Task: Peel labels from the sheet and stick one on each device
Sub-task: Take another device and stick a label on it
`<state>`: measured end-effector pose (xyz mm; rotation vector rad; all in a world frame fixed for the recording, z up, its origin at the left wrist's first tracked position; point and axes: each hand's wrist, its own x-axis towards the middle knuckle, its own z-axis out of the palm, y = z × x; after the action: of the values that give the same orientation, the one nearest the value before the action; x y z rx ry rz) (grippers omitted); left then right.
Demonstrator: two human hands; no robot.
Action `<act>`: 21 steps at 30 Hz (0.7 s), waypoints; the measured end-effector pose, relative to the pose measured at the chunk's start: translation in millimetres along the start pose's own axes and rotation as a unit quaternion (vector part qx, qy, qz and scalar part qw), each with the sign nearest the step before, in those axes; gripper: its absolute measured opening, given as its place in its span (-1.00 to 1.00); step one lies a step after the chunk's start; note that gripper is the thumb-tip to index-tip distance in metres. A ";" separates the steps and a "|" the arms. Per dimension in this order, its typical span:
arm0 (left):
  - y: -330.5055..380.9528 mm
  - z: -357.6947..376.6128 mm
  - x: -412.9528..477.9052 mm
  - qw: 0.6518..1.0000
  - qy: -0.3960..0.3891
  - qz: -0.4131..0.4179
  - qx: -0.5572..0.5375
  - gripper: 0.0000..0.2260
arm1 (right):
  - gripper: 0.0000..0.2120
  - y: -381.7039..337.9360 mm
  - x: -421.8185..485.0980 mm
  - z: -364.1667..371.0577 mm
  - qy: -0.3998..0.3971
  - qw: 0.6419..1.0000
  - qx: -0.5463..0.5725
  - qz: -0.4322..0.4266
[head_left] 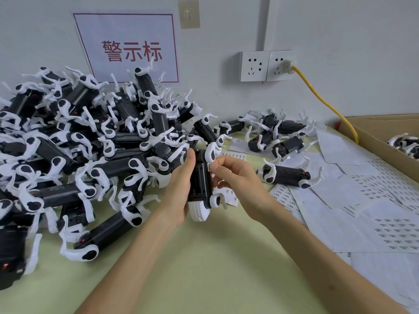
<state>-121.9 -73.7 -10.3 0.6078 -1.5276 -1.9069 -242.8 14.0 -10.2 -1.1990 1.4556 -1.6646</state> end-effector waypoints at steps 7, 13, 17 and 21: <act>-3.3 0.4 2.7 0.999 0.030 0.014 0.002 -0.43 | -0.80 0.4 0.1 0.9 0.010 1.000 0.004 0.003; -2.6 1.3 2.3 0.999 0.041 0.031 0.012 -0.25 | -0.81 1.9 0.1 0.8 0.017 1.000 0.003 0.006; -2.6 1.2 2.6 0.998 0.045 0.038 0.031 -0.22 | -0.77 4.4 1.4 -0.5 0.027 1.000 -0.003 0.013; -4.6 -1.9 5.2 0.999 0.036 0.026 0.019 -0.42 | -0.62 6.4 2.4 -0.1 0.044 0.999 -0.011 0.027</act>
<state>-125.1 -78.1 -15.1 0.6403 -1.5232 -1.8018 -244.6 10.7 -15.8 -1.1017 1.5490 -1.6873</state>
